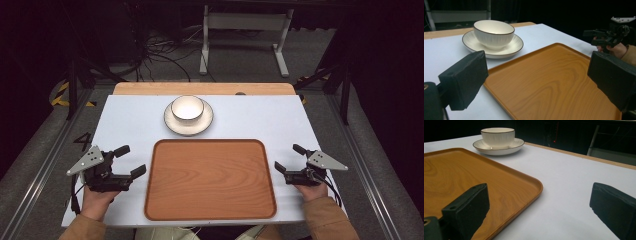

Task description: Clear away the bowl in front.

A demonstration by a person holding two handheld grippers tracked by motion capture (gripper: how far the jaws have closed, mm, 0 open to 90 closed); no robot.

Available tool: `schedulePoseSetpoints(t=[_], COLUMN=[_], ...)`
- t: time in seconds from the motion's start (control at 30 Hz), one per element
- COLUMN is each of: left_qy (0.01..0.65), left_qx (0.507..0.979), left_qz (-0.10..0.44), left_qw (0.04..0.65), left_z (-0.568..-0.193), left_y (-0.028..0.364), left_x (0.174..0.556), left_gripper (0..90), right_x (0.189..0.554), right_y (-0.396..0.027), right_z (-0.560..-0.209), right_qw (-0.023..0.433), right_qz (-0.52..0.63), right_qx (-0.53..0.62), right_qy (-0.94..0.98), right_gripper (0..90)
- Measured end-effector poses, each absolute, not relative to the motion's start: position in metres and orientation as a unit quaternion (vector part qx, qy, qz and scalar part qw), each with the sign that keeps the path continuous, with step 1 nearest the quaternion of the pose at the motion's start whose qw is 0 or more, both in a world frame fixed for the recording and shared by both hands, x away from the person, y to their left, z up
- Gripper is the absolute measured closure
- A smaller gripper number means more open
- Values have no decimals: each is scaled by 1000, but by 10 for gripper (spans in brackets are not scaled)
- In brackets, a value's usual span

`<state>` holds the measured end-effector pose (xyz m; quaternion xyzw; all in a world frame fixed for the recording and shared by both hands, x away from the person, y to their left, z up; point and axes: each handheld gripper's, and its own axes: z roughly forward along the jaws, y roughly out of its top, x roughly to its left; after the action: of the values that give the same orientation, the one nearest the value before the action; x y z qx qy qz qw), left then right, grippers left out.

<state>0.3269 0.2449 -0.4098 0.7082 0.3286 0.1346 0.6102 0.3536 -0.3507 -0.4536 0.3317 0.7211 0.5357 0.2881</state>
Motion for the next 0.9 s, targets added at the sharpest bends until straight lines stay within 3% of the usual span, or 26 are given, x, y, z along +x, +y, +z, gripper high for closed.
schedulePoseSetpoints(t=[0.4, 0.57, 0.9], left_qy=[333, 335, 313], left_qx=[717, 715, 730], left_qz=[137, 170, 150], left_qw=[596, 590, 589], left_z=[-404, -403, -392], left_y=[242, 241, 230], left_x=[327, 326, 342], left_gripper=[16, 10, 24], right_x=[353, 354, 353], right_y=[-350, -349, -350], right_z=[-454, -454, -454], right_qw=[290, 290, 290], right_qz=[533, 532, 531], right_qx=[330, 330, 333], right_qy=[724, 724, 723], right_gripper=[36, 38, 38])
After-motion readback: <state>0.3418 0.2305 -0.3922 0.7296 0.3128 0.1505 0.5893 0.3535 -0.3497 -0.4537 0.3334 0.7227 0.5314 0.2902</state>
